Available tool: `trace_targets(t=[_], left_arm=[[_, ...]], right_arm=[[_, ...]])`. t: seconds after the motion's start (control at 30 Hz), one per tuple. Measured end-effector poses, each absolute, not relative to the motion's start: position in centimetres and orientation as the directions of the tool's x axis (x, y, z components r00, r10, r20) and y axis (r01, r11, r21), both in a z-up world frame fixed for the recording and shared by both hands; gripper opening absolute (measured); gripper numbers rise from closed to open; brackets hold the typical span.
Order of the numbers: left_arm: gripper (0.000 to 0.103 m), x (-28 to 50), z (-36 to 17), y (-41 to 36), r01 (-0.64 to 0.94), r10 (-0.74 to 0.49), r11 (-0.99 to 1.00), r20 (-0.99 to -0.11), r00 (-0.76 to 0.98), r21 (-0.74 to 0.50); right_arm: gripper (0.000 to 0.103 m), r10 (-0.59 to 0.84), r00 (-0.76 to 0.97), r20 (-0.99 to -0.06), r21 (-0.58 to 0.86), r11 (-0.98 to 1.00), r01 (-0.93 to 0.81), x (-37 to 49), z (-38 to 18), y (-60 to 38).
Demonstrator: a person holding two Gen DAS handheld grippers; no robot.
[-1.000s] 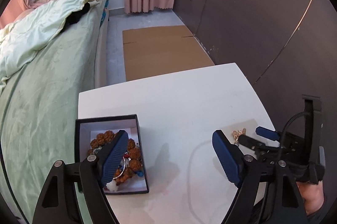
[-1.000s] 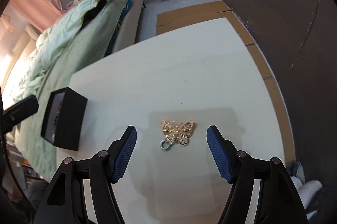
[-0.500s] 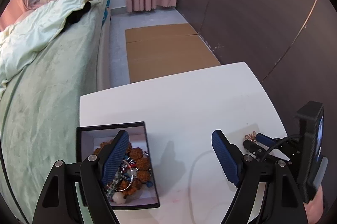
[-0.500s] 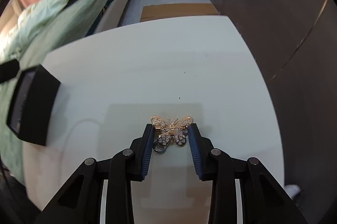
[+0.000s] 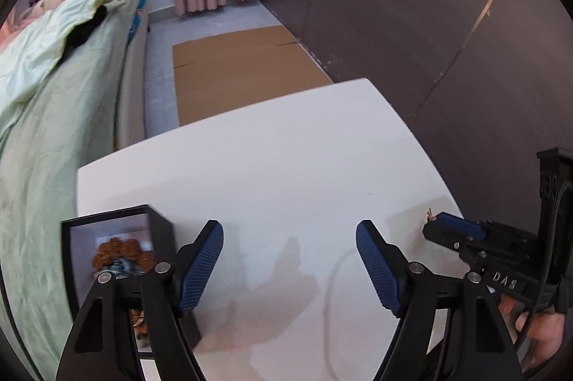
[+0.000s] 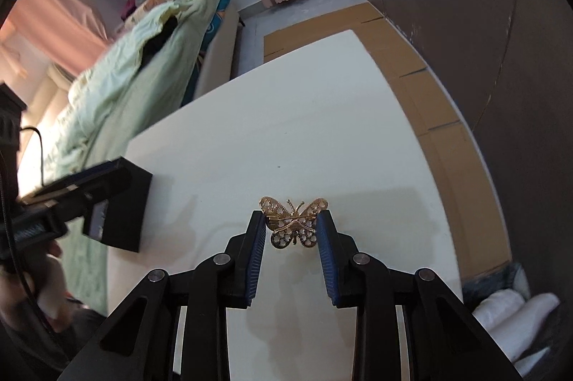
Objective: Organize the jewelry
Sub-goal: 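Grasp the gold butterfly charm with the right tool and lift it, then drop the small silver ring in the box with the left tool while the right tool holds the butterfly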
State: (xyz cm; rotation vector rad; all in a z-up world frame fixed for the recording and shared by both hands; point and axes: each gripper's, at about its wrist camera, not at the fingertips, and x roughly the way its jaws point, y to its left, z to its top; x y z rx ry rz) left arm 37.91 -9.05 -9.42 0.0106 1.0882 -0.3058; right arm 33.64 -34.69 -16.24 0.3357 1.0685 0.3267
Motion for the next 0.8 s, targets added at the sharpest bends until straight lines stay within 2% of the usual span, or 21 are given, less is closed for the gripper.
trace_targets(t=[0.13,0.33,0.47,0.67,0.8], left_arm=[[0.075,38.0,-10.4,-10.8,0.271,-0.263,0.949,-0.881,0.393,-0.162],[0.054,38.0,-13.3,-13.6,0.306,-0.309,0.927,-0.906,0.290,-0.219],[0.049,38.0,-14.5,-15.3,0.328,-0.316,0.918,-0.912,0.262,-0.224],[0.035,37.9,-15.1,-17.5,0.364,-0.270,0.917,-0.927,0.261,-0.164],[0.033,37.7,-15.5,-18.1,0.374,-0.226,0.920,-0.937,0.266,-0.116]], right_arm=[[0.030,0.453,0.448,-0.771,0.471,0.879,-0.078,33.4,-16.4,-36.4],[0.030,0.511,0.454,-0.730,0.544,0.837,-0.067,33.1,-16.3,-38.2],[0.030,0.520,0.469,-0.714,0.560,0.826,-0.063,32.7,-15.9,-38.9],[0.030,0.528,0.487,-0.695,0.580,0.813,-0.054,32.2,-15.6,-40.0],[0.030,0.520,0.497,-0.695,0.578,0.815,-0.044,31.9,-15.5,-40.6]])
